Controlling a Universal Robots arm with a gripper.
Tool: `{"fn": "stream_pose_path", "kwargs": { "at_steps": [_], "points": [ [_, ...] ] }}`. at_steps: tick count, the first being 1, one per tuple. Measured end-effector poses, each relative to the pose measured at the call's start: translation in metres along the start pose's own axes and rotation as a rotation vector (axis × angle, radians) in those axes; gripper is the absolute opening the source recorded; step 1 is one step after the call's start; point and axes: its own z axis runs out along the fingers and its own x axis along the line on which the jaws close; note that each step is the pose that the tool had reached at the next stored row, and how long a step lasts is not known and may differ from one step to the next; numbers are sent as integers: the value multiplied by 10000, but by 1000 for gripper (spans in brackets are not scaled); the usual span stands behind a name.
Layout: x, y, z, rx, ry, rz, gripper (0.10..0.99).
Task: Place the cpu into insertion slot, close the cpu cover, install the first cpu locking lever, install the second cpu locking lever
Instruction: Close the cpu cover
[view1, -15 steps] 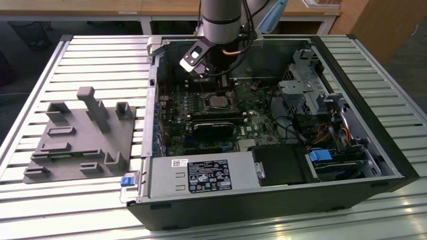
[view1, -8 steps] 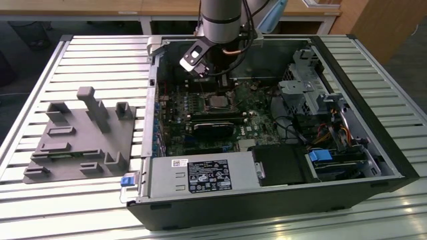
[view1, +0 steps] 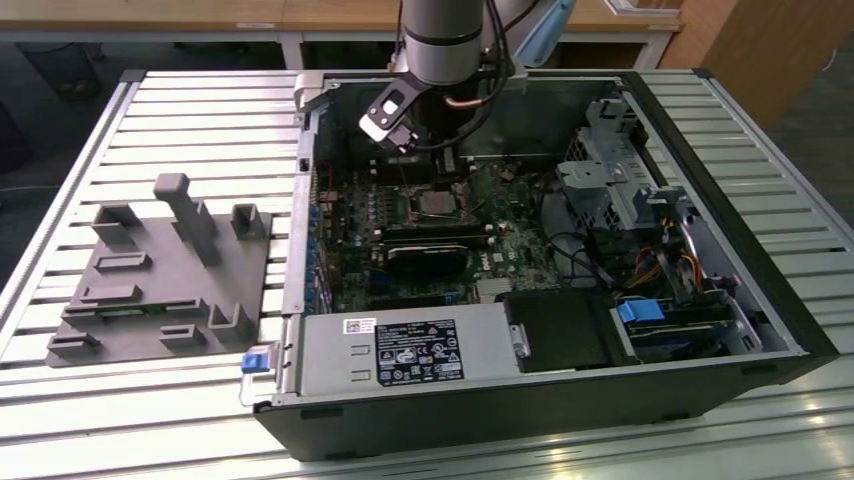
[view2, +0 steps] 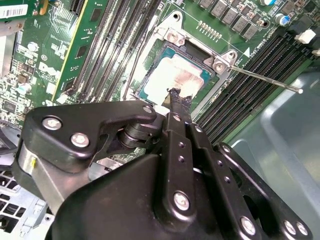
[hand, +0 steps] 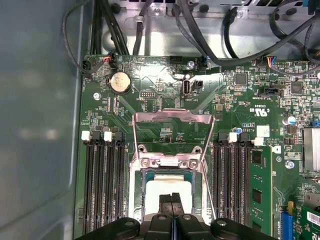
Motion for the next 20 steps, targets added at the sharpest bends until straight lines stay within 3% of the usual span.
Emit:
{"fn": "stream_pose_path", "kwargs": {
  "at_steps": [6,20],
  "points": [
    [0,4,-49,-2,2,0,122],
    [1,20,-244,-2,2,1,122]
  ]
}}
